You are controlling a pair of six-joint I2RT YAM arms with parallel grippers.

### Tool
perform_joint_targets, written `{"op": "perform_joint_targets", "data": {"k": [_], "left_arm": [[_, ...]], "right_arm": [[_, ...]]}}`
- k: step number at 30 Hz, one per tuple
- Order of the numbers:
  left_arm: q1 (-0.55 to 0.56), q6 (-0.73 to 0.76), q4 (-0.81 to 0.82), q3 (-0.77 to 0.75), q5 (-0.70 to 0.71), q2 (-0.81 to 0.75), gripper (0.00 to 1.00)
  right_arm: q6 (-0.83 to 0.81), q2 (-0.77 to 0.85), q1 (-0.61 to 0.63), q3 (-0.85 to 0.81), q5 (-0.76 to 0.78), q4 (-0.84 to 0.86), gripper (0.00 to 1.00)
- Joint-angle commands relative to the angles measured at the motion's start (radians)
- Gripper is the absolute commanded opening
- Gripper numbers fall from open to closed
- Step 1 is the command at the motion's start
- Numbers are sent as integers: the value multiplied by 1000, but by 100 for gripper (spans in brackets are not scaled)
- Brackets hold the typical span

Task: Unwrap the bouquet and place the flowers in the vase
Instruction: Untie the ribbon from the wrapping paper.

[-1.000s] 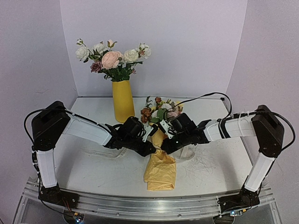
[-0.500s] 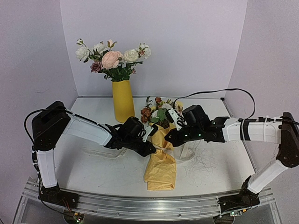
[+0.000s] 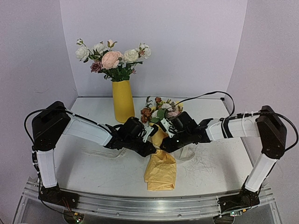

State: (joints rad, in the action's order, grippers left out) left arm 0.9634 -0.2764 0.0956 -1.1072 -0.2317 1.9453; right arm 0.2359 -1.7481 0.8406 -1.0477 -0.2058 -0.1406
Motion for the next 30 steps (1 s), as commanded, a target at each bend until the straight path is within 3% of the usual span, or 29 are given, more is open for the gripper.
{"op": "perform_joint_targets", "data": {"k": [1, 7, 10, 11, 12, 21, 30], "left_arm": [[8, 15, -7, -49, 6, -2, 11], [8, 19, -12, -54, 6, 4, 11], [8, 19, -15, -57, 3, 6, 10], [7, 20, -15, -57, 2, 7, 10], [8, 20, -17, -57, 4, 6, 10], [9, 17, -22, -60, -1, -10, 11], [11, 12, -23, -36, 40, -86, 14]], "right_arm": [[-13, -36, 12, -53, 37, -10, 26], [-17, -85, 29, -63, 108, -41, 25], [-15, -92, 44, -52, 147, -56, 14], [-14, -84, 46, -47, 148, -55, 3], [-14, -69, 46, -39, 140, -52, 0], [14, 143, 46, 21, 118, 14, 0], [29, 183, 46, 59, 70, 68, 0]]}}
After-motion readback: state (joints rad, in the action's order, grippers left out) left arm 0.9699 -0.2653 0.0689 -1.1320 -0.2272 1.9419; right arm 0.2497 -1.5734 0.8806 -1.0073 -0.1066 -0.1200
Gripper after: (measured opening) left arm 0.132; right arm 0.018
